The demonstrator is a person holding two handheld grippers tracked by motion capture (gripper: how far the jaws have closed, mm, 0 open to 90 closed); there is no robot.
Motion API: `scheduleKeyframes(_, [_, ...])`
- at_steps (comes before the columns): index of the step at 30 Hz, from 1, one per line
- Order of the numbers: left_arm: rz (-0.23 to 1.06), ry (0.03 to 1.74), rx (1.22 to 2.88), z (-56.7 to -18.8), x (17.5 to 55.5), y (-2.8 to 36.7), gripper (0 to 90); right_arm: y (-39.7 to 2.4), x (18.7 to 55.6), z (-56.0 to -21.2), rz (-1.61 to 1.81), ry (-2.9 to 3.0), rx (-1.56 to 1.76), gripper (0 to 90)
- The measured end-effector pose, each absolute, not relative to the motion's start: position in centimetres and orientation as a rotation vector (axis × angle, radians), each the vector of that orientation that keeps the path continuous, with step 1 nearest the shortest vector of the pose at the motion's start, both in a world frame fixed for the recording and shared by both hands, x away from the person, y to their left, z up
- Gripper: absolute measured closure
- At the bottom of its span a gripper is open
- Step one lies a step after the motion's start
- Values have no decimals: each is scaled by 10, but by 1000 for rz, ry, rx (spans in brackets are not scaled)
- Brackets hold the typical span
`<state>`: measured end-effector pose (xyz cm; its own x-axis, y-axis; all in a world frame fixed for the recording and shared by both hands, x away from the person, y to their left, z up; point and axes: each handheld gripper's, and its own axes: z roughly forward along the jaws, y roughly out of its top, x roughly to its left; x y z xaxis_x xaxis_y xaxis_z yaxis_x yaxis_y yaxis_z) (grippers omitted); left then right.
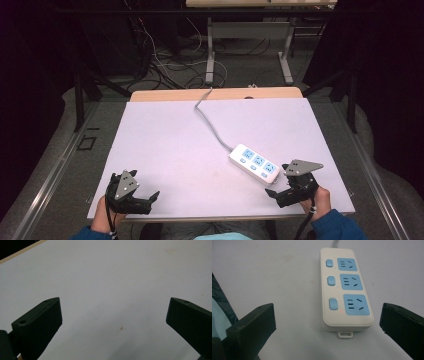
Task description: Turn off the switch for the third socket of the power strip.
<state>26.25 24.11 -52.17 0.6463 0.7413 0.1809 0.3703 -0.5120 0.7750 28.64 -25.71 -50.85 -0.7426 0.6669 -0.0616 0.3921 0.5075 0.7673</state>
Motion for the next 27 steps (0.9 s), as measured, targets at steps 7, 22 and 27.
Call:
scheduleKeyframes(7, [643,862,2137,-522,262,240,3,-254,290,-505,1102,2393,879,0])
scheduleKeyframes(22, [654,859,2144,-522,263,239,3,-250,301,-498,1081,2403,893,1])
scheduleKeyframes(27, [650,858,2145,-523,263,239,3,-249,305,-498,1078,2402,902,1])
